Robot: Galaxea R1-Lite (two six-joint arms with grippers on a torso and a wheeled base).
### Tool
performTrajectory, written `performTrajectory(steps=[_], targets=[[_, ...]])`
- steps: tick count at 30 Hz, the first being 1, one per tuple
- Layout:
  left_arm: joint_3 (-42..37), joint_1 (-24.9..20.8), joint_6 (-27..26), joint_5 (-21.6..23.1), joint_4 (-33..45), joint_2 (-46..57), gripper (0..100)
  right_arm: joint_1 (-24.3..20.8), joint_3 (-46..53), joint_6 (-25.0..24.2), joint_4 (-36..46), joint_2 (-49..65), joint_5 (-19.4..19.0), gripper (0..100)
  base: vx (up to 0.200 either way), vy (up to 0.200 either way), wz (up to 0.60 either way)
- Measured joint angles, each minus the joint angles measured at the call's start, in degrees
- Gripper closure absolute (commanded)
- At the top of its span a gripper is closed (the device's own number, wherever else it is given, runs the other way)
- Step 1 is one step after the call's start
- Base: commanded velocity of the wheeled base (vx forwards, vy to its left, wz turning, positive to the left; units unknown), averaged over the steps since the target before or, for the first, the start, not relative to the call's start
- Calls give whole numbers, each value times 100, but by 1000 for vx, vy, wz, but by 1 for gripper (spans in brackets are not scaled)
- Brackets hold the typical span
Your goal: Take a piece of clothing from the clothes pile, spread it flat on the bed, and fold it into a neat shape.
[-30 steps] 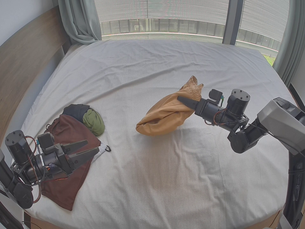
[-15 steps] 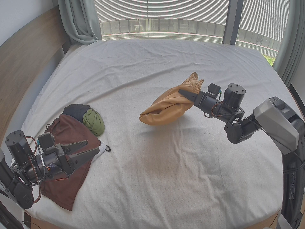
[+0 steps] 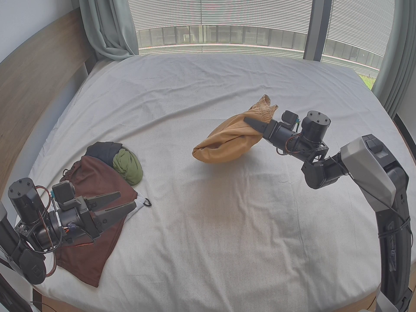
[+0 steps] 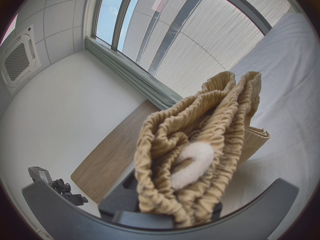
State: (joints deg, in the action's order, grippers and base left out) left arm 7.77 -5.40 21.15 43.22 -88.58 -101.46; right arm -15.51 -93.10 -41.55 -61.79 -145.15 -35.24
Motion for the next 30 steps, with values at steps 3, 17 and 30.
performTrajectory(steps=[3, 17, 30], targets=[[-2, 0, 2, 2, -2, 0, 0, 32, -17, 16, 27, -221, 5, 100, 0, 0, 0], [-9, 2, 2, 5, -7, 2, 0, 66, 1598, 301, -874, -512, 51, 100, 0, 0, 0], [2, -27, 9, -5, -5, 2, 0, 127, 2436, 334, -1591, -691, 65, 0, 0, 0, 0]])
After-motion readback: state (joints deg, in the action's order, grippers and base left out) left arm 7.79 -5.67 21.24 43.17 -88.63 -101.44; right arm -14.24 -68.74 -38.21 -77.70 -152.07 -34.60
